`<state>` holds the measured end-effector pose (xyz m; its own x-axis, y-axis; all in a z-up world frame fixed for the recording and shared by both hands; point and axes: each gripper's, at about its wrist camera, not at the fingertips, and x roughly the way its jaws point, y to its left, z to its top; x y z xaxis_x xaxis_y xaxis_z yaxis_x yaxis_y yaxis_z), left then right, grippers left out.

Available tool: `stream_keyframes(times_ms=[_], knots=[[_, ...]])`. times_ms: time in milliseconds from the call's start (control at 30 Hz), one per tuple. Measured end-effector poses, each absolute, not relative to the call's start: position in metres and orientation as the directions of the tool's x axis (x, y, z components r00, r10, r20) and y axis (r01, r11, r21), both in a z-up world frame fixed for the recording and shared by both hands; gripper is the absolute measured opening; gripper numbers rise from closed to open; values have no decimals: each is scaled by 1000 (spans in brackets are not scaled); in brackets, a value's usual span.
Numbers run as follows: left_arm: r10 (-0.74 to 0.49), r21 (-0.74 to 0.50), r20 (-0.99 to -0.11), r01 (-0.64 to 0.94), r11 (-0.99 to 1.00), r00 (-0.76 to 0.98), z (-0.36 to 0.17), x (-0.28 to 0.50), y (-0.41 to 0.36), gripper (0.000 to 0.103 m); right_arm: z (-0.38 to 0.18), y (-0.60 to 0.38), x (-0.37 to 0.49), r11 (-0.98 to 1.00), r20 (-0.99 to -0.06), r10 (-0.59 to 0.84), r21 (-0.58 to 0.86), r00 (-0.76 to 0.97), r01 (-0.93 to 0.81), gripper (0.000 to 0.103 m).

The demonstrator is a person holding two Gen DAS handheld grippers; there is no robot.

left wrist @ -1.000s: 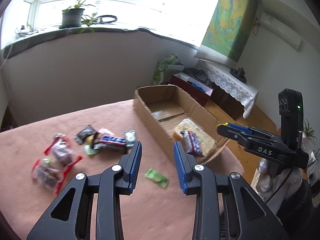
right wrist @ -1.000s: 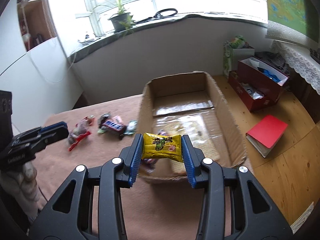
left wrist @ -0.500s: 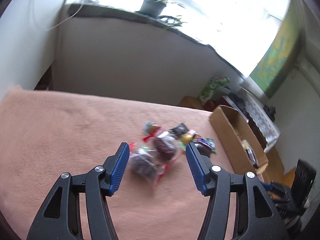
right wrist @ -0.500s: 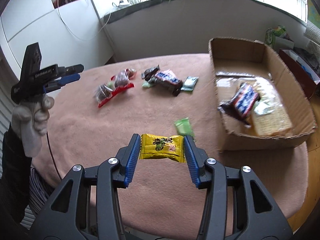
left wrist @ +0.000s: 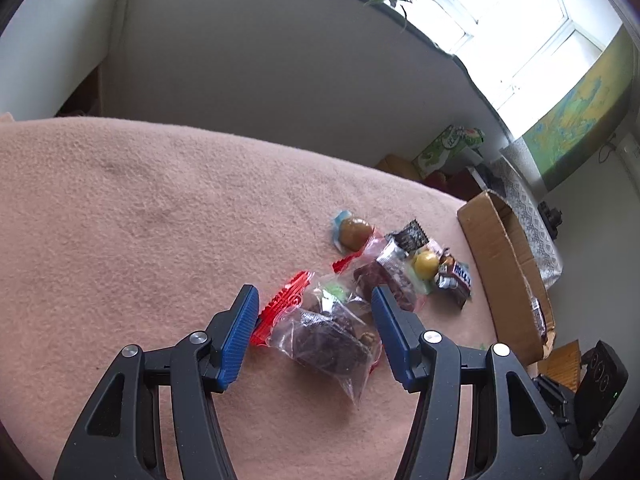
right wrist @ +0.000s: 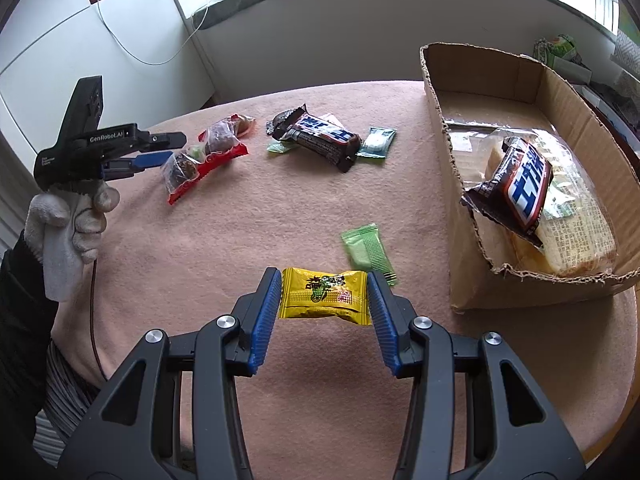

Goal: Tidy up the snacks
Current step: 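Move the right gripper holding the yellow candy over the box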

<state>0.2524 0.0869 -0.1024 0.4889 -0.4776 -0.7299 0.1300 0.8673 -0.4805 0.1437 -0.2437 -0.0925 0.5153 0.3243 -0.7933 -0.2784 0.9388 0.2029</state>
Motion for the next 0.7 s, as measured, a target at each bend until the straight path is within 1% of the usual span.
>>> stream_keyframes(times_ms=[233, 433, 667, 700], knots=[[-428, -396, -747, 178, 901, 508, -98, 236, 81, 58, -97, -232, 148, 953, -798, 268, 136, 539, -271, 46], [-425, -335, -759, 264, 904, 493, -96, 223, 66, 58, -103, -226, 156, 961, -808, 230, 102, 543, -255, 46], [-426, -322, -765, 287, 902, 483, -98, 218, 60, 58, -104, -227, 158, 960, -808, 234, 105, 540, -258, 46], [-427, -324, -765, 285, 902, 482, -98, 218, 60, 58, -104, -227, 158, 960, -808, 233, 104, 541, -259, 45]])
